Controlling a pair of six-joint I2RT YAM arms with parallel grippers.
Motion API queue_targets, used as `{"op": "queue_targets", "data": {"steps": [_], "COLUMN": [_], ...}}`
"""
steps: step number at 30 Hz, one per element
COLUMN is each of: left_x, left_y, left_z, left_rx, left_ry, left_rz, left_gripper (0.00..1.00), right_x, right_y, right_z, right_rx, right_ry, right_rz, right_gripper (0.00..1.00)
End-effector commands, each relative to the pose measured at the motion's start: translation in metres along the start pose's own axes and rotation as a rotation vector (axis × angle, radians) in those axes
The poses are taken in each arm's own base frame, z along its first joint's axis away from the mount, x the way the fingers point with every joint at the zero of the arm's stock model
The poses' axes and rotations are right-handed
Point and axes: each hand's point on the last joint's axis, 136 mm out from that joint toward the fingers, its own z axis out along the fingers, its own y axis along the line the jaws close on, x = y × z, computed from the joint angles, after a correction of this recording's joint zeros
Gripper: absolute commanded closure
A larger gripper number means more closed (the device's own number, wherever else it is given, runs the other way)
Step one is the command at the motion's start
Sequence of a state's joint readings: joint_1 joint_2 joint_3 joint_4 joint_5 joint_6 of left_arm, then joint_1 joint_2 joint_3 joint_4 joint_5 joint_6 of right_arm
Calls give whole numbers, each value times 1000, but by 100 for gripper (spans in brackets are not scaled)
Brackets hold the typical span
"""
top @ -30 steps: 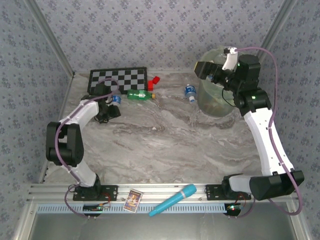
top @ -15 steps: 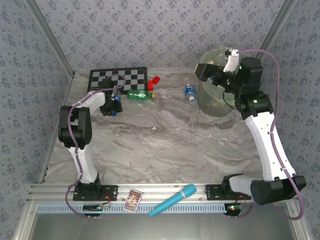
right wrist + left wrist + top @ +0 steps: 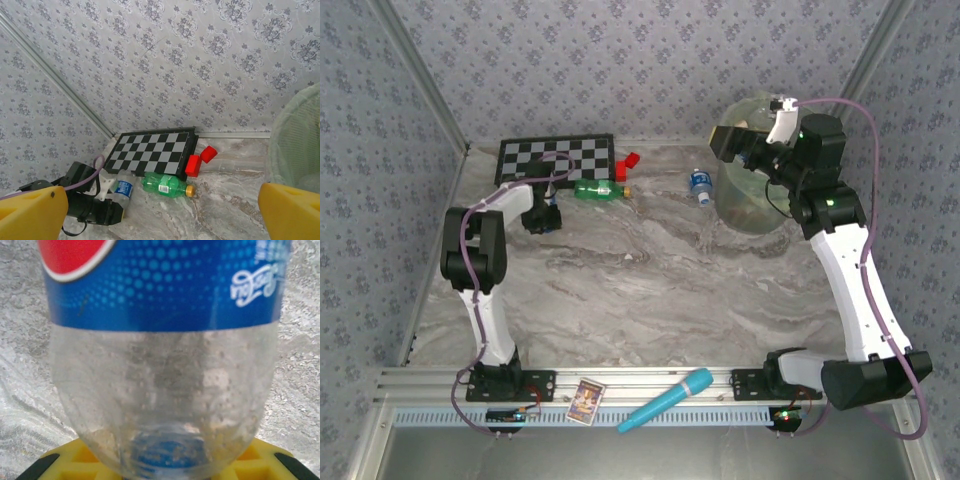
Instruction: Put the plastic bottles in the bin
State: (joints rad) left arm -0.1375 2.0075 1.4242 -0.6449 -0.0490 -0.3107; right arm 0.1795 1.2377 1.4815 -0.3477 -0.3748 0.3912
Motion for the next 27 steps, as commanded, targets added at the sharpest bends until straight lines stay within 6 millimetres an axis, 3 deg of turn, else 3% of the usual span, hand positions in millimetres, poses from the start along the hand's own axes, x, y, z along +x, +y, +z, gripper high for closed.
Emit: {"op": "queue_targets", "data": {"steps": [1,7,16,22,27], "left_x": [-2,15,42,58,76], "left_y": [-2,-18,-82,-128,-158], "left_z": [-23,-55,-133,-202,-248], "left_rx": [17,51,191,317,385], "left_ry": [-44,-105,-275,-398,-479], "left_rz": [9,35,169,298,416], "left_gripper": [70,71,73,73,73], "right_x": [-5,6,5,7,42], "right_y": [4,2,6,31,57], "right_z": [-1,5,19,31,49], "right_rx": [-13,-51,-179,-366,-407], "right_ry": [-17,15,-19,4,155], "right_rz": [-21,9,156,220,191], "right_gripper": [1,0,0,20,24]}}
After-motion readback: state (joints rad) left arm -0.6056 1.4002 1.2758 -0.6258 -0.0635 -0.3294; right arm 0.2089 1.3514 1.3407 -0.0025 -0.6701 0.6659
